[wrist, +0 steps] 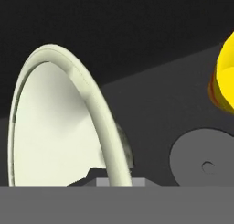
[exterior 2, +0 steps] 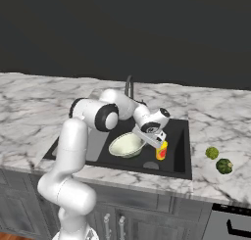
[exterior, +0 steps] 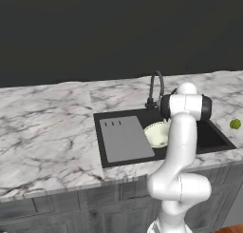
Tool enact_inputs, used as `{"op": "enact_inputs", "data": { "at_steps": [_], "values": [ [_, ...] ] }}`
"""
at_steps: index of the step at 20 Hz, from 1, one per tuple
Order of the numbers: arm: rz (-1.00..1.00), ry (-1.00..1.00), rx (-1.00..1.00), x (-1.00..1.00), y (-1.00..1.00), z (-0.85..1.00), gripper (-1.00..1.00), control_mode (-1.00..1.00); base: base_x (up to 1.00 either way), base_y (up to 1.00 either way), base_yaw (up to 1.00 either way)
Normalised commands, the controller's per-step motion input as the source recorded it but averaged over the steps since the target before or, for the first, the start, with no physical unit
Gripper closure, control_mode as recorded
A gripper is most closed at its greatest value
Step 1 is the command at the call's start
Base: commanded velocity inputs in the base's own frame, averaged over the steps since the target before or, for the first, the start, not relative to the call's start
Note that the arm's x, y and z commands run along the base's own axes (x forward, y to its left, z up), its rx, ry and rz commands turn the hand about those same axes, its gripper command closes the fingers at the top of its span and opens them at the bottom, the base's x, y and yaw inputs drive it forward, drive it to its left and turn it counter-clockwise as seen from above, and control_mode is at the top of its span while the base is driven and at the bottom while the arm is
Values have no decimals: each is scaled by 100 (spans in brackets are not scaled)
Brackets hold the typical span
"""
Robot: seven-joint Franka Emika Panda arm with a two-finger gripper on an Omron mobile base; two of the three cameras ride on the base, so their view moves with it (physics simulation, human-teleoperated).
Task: Remove the broccoli and broccoli from the sink. Then move the bowl and cup from the counter to the sink for washing.
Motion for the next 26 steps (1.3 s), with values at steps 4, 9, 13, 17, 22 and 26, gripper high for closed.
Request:
{"op": "enact_inputs", "data": {
  "at_steps": [4,9,13,17,22,26],
  "values": [
    [0,0,0,0,0,-26,100,-100,0,0,0],
    [0,0,0,-1,0,-23,100,-100,0,0,0],
    [0,0,0,0,0,-24,100,-100,0,0,0],
    [0,0,0,0,3,-22,100,-100,0,0,0],
    [0,0,0,0,10,-22,100,-100,0,0,0],
    [0,0,0,0,9,-23,100,-100,0,0,0]
  ]
}}
